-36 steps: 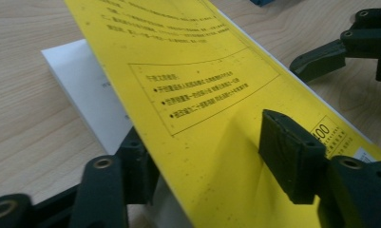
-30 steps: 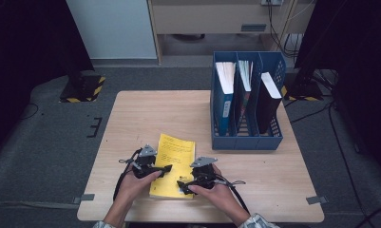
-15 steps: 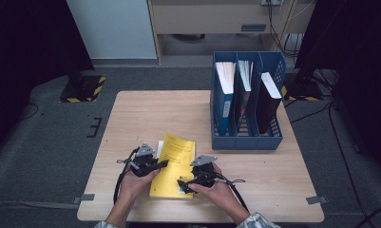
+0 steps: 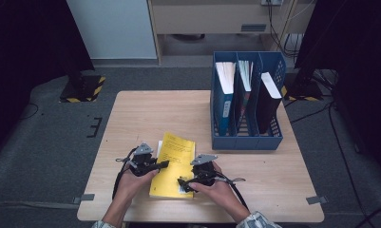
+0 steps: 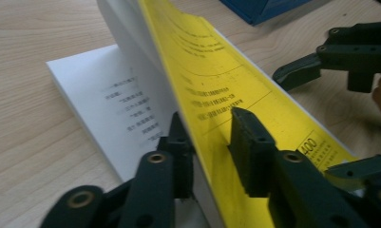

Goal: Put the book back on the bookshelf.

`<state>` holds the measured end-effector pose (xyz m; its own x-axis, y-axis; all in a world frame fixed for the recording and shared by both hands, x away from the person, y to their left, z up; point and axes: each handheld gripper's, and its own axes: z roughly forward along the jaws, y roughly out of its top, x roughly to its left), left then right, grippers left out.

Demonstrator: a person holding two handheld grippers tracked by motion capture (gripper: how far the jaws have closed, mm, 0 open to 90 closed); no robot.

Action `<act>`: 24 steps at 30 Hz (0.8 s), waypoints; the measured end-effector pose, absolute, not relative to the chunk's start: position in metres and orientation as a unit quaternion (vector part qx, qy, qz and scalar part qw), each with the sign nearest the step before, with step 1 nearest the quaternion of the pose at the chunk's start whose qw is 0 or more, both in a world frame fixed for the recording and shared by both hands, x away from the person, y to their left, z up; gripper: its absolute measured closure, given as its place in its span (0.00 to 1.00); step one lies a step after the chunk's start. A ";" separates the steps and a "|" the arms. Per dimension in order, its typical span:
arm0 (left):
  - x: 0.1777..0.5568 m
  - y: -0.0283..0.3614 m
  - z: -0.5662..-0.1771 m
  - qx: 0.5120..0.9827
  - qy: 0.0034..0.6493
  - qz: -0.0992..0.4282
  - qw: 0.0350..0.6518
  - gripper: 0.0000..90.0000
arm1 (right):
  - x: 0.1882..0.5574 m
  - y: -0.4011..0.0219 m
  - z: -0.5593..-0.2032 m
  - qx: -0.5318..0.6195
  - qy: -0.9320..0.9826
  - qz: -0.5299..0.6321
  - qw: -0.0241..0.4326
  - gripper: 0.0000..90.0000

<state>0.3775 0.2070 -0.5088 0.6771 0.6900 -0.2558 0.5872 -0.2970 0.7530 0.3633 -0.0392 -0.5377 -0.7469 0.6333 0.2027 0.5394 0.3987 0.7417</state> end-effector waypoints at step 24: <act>0.377 0.194 -0.506 0.807 0.393 0.083 0.433 0.86 | 0.368 -0.042 -0.538 0.350 0.835 0.422 0.049 0.03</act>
